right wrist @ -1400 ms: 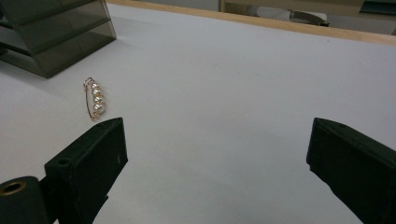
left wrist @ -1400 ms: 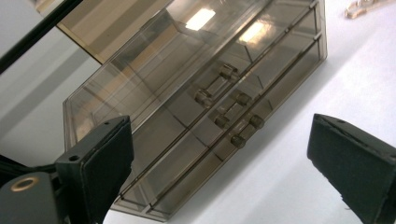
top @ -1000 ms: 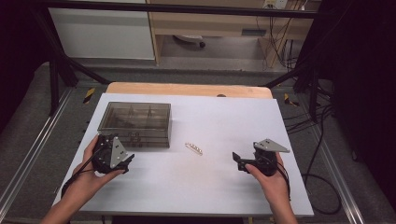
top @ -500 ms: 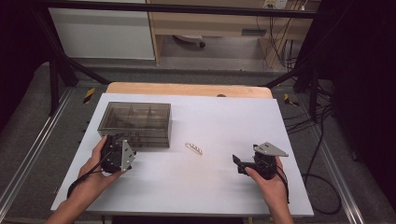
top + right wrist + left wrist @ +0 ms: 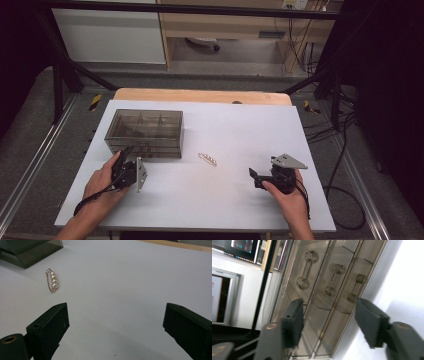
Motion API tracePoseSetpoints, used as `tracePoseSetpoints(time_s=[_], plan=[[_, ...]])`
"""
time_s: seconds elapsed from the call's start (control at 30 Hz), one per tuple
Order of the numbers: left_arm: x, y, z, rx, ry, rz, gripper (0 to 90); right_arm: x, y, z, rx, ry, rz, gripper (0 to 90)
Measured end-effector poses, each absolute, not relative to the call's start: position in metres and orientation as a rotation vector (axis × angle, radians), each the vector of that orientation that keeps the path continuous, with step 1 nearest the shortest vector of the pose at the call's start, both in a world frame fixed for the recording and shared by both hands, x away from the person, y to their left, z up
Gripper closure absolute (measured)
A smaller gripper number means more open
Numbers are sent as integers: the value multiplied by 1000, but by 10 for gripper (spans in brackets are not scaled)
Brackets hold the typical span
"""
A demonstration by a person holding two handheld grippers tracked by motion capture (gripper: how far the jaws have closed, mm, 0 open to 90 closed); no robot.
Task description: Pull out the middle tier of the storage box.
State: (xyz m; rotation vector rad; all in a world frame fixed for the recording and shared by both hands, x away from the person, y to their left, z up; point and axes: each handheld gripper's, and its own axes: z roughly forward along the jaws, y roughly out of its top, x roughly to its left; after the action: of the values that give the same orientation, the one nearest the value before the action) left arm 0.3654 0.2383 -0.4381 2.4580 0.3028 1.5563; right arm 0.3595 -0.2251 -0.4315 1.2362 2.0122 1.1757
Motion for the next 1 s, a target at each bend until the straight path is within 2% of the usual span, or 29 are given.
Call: tracePoseSetpoints(time_s=[0.17, 0.4, 0.63, 1.0], plan=[[364, 235, -441, 2469, 231, 1609, 551, 359, -226, -432, 1246, 2011, 1175, 73], [365, 225, -445, 2478, 135, 1654, 623, 360, -225, -432, 1249, 2015, 1169, 73], [367, 214, -451, 2486, 48, 1684, 656, 360, -226, -433, 1248, 2018, 1162, 73], [372, 208, -454, 2492, 23, 1704, 703, 360, -226, -434, 1247, 2026, 1154, 73]])
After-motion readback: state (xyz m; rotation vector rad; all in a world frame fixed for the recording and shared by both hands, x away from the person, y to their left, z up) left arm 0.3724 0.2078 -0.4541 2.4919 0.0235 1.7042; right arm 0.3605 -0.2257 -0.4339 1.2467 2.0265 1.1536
